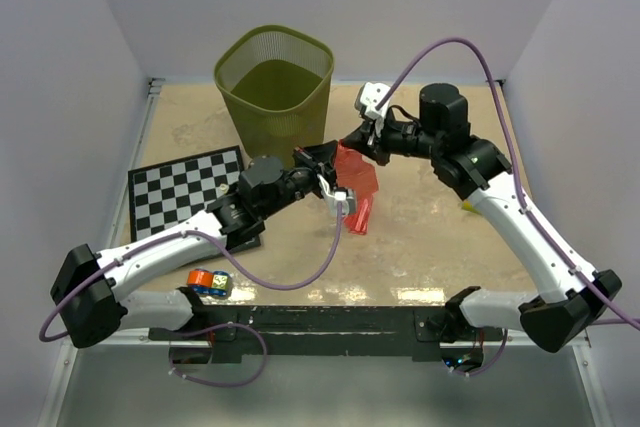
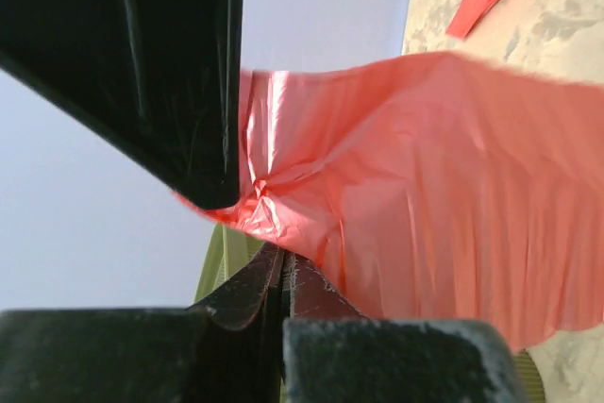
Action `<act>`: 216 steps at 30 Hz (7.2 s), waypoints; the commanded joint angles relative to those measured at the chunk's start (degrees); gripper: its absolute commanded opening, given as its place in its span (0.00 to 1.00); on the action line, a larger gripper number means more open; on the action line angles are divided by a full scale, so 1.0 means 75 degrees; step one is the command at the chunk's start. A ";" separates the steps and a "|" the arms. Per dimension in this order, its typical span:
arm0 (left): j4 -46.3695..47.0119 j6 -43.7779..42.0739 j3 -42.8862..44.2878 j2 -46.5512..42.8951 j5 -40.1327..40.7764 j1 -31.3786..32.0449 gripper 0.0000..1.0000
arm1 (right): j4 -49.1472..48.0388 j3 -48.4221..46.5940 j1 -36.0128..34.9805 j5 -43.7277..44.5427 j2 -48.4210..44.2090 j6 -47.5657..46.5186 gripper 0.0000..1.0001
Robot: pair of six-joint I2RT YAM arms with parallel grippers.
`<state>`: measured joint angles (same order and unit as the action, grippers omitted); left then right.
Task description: Put the trash bags into the trash bin
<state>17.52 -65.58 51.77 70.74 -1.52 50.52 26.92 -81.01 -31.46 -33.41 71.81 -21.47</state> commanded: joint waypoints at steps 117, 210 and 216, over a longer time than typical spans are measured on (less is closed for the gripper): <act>0.0080 -0.1252 0.0516 0.0037 -0.1202 -0.0057 0.00 | -0.0565 0.1089 0.0047 0.1281 -0.0259 -0.0102 0.00; -0.0835 -0.1217 0.0082 0.0108 -0.0195 0.0494 0.00 | -0.0635 0.0617 0.0410 -0.0318 -0.0188 -0.0055 0.00; 0.0075 -0.1450 0.0129 0.0165 0.0096 0.0623 0.00 | -0.0262 0.1087 0.0387 -0.0206 -0.0117 -0.0746 0.00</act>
<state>13.91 -75.66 51.40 72.10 -2.52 54.48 23.05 -73.49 -28.23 -33.54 70.48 -24.01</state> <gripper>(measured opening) 0.009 0.006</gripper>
